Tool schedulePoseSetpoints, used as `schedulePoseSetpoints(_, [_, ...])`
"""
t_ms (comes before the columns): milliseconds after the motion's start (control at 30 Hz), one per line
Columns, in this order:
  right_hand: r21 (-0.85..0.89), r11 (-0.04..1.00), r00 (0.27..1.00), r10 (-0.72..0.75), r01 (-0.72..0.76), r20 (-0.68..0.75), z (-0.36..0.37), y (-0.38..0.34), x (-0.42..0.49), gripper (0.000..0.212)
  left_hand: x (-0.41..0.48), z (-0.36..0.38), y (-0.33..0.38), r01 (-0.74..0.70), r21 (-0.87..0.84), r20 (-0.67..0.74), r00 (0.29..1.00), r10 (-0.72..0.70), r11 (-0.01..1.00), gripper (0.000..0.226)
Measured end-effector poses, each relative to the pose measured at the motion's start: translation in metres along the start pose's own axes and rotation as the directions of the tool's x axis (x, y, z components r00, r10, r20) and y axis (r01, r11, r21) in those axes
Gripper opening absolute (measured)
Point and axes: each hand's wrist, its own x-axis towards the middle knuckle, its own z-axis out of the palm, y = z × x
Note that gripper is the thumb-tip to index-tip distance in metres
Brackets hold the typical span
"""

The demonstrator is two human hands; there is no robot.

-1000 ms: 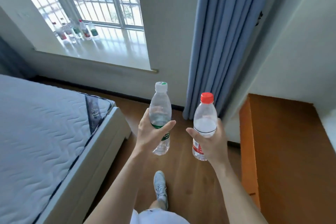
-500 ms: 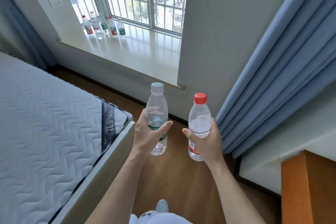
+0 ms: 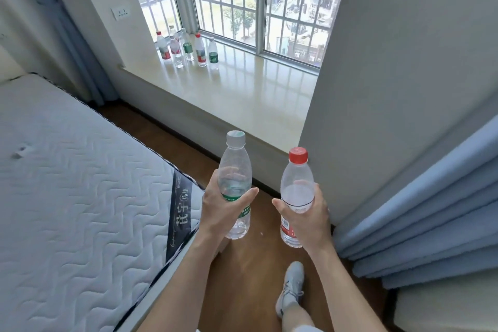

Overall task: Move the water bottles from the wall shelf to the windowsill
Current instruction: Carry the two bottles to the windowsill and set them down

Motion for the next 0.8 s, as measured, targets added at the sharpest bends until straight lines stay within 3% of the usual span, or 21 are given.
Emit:
schedulePoseSetpoints(300, [0.051,0.996,0.988,-0.085,0.079,0.131,0.062,-0.022,0.162,0.073,0.137,0.026,0.000,-0.027,0.002,-0.153,0.988,0.027,1.000,0.048])
schedulePoseSetpoints(533, [0.030,0.977,0.934,-0.212,0.213,0.288,0.095,-0.059,0.310,0.063,0.261,0.056,0.012,0.001,0.029,-0.270,0.963,0.007,1.000,0.053])
schedulePoseSetpoints(800, [0.063,0.985,0.871,-0.170,0.159,0.461,0.152,-0.056,0.379,0.053,0.327,0.041,-0.011,0.109,0.056,-0.445,0.893,-0.073,0.992,0.051])
